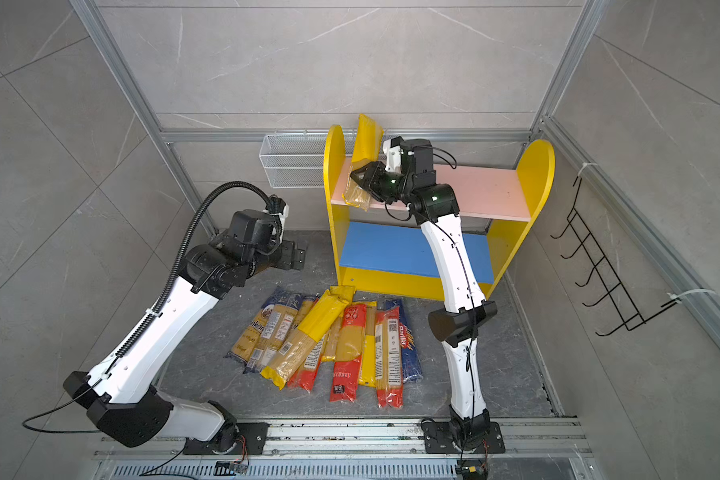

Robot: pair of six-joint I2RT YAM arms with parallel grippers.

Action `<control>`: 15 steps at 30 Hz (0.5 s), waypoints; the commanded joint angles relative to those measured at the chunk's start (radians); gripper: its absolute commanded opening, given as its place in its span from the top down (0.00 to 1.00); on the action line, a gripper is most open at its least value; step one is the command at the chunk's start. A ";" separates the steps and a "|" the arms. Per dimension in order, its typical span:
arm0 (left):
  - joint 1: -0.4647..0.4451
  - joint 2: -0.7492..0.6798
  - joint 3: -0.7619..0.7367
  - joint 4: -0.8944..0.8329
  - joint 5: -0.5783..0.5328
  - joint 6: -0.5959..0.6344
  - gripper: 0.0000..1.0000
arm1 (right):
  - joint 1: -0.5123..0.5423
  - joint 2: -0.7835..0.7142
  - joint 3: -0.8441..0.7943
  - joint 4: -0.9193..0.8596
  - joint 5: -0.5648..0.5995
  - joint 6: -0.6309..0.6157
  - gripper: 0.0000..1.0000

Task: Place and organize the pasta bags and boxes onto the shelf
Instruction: 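Stand the bag upright at the shelf's far end and open the right gripper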

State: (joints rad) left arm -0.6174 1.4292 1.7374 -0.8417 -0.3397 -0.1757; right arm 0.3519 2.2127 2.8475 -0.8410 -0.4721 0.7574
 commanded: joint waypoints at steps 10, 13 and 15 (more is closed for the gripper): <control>0.001 -0.056 -0.039 0.015 -0.005 -0.049 0.00 | -0.008 -0.069 -0.027 -0.020 0.093 -0.161 0.03; 0.000 -0.078 -0.053 0.018 -0.001 -0.050 0.00 | -0.007 -0.118 -0.057 -0.039 0.132 -0.203 0.00; 0.000 -0.096 -0.067 0.019 -0.001 -0.051 0.00 | 0.005 -0.160 -0.080 -0.069 0.209 -0.245 0.00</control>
State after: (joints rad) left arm -0.6174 1.3930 1.6775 -0.8410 -0.3386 -0.2096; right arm 0.3477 2.1277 2.7922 -0.8532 -0.3622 0.5961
